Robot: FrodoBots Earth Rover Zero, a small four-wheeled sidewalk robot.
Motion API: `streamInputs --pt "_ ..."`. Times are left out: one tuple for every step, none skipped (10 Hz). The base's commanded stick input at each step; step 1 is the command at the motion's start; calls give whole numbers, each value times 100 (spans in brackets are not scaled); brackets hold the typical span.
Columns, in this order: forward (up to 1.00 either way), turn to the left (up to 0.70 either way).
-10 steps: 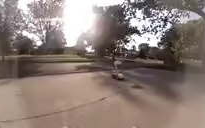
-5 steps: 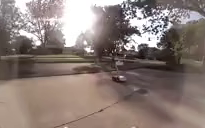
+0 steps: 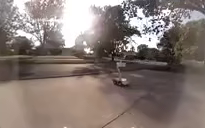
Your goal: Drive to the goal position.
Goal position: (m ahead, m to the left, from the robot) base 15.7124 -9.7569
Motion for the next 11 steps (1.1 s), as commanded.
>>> streamInputs --pt "70 0" --pt "70 0" --pt "70 0" --pt "70 0" --pt "70 0" --pt "70 0" --pt "70 0" --pt "70 20" --pt "70 33" --pt "70 35" --pt "70 35"
